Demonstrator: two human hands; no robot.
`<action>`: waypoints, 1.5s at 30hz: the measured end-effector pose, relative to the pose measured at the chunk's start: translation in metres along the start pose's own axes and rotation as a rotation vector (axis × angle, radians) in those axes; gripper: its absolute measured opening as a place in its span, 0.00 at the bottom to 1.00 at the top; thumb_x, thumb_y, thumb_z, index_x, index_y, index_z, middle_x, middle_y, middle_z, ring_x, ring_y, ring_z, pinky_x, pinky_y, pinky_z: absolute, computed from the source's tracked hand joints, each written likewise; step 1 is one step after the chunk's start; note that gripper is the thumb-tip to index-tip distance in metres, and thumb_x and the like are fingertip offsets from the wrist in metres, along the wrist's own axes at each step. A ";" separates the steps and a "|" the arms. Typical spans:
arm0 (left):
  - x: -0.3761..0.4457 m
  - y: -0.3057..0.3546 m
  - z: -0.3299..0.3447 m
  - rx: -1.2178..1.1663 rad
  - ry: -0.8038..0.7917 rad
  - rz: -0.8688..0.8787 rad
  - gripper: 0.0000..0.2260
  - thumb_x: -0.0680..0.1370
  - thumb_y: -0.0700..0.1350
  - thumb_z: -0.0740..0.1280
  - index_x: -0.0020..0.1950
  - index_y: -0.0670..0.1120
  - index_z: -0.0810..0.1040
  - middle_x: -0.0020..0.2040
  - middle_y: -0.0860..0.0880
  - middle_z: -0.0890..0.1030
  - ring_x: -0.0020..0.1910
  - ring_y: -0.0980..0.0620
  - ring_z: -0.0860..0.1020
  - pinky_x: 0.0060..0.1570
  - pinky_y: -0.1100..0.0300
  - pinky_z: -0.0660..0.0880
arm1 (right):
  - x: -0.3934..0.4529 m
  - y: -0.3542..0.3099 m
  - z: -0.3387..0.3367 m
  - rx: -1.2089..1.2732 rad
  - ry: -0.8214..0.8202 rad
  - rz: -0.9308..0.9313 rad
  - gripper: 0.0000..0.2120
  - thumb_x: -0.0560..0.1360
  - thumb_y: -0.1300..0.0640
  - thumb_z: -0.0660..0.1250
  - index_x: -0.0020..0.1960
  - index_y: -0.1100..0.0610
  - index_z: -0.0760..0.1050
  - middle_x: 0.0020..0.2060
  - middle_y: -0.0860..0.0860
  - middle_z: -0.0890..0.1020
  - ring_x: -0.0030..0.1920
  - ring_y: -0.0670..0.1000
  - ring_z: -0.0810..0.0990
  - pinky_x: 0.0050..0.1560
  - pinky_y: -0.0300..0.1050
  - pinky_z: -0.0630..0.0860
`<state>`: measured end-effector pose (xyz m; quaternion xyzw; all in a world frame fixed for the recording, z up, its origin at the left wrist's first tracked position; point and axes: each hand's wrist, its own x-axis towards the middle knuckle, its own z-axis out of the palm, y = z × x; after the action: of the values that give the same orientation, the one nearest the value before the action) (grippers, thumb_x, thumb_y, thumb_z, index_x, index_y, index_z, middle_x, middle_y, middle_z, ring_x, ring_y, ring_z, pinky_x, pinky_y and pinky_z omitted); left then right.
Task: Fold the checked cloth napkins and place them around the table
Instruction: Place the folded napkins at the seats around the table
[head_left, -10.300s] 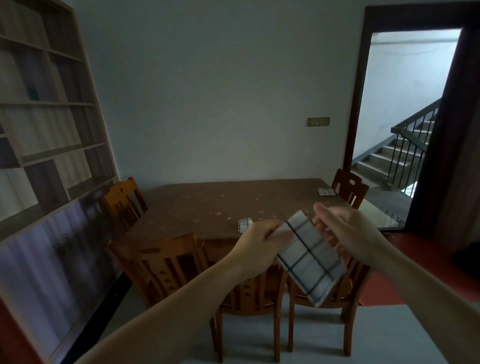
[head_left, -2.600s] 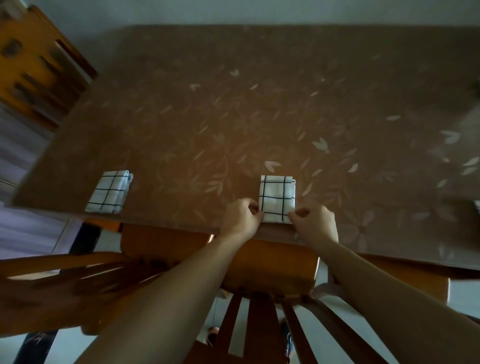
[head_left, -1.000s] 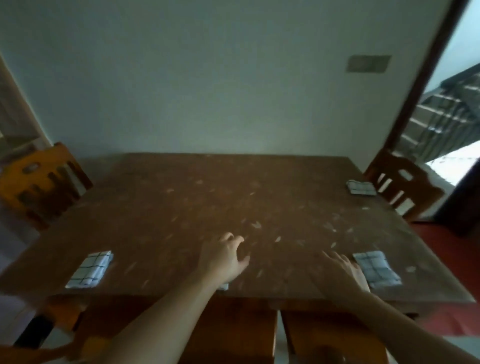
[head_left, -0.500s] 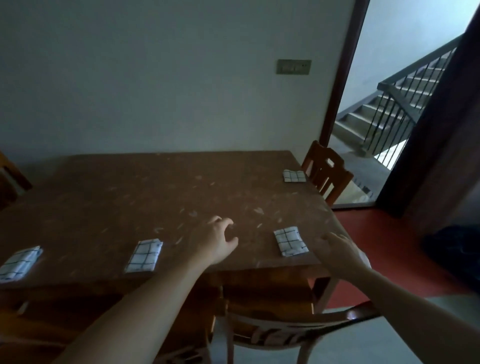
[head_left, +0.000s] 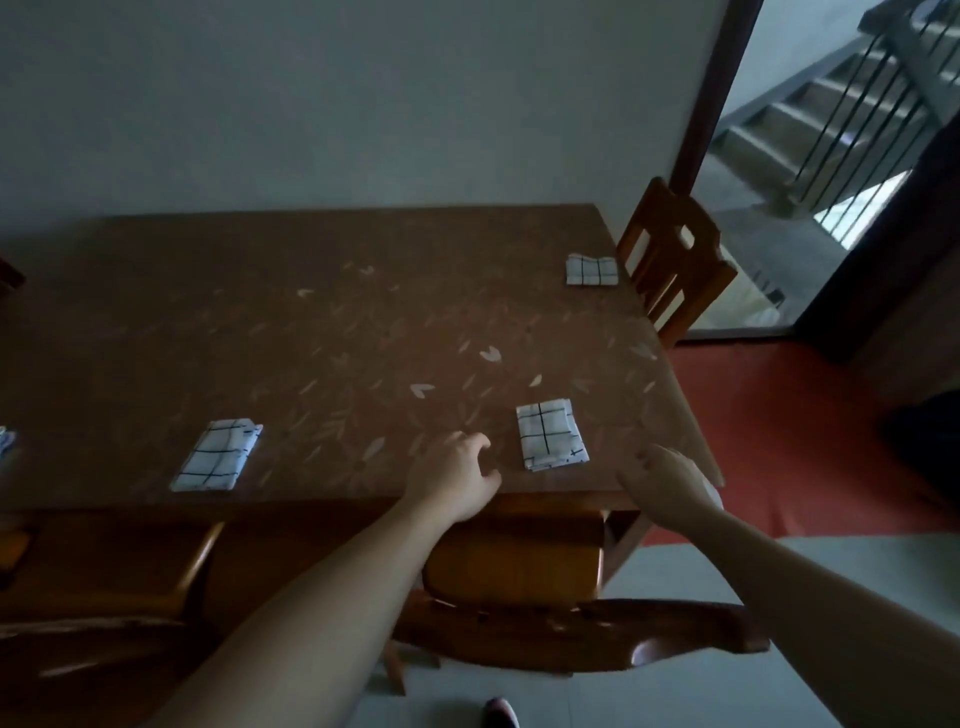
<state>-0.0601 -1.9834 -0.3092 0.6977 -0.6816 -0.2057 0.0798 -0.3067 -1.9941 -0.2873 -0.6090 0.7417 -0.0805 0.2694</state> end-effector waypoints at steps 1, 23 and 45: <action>0.012 0.000 0.009 -0.030 -0.018 -0.005 0.21 0.77 0.55 0.64 0.69 0.51 0.73 0.67 0.51 0.74 0.65 0.49 0.73 0.62 0.54 0.71 | 0.010 0.000 0.007 0.018 -0.008 0.029 0.13 0.74 0.54 0.61 0.35 0.58 0.76 0.31 0.50 0.78 0.32 0.50 0.76 0.32 0.43 0.71; 0.096 0.003 0.088 -0.316 -0.028 -0.155 0.10 0.79 0.51 0.66 0.55 0.49 0.83 0.45 0.50 0.85 0.41 0.50 0.81 0.36 0.57 0.77 | 0.108 -0.002 0.091 0.133 0.037 0.043 0.09 0.73 0.56 0.68 0.37 0.59 0.82 0.33 0.54 0.84 0.35 0.56 0.83 0.37 0.52 0.82; 0.077 -0.033 0.087 -0.353 0.086 -0.104 0.11 0.79 0.52 0.67 0.56 0.48 0.80 0.42 0.53 0.82 0.37 0.55 0.78 0.31 0.65 0.71 | 0.097 -0.012 0.111 0.189 -0.051 -0.068 0.03 0.73 0.53 0.68 0.40 0.50 0.77 0.34 0.45 0.81 0.35 0.48 0.80 0.40 0.52 0.82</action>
<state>-0.0654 -2.0424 -0.4145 0.7155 -0.5937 -0.2957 0.2193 -0.2522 -2.0659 -0.4051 -0.6078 0.7024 -0.1435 0.3416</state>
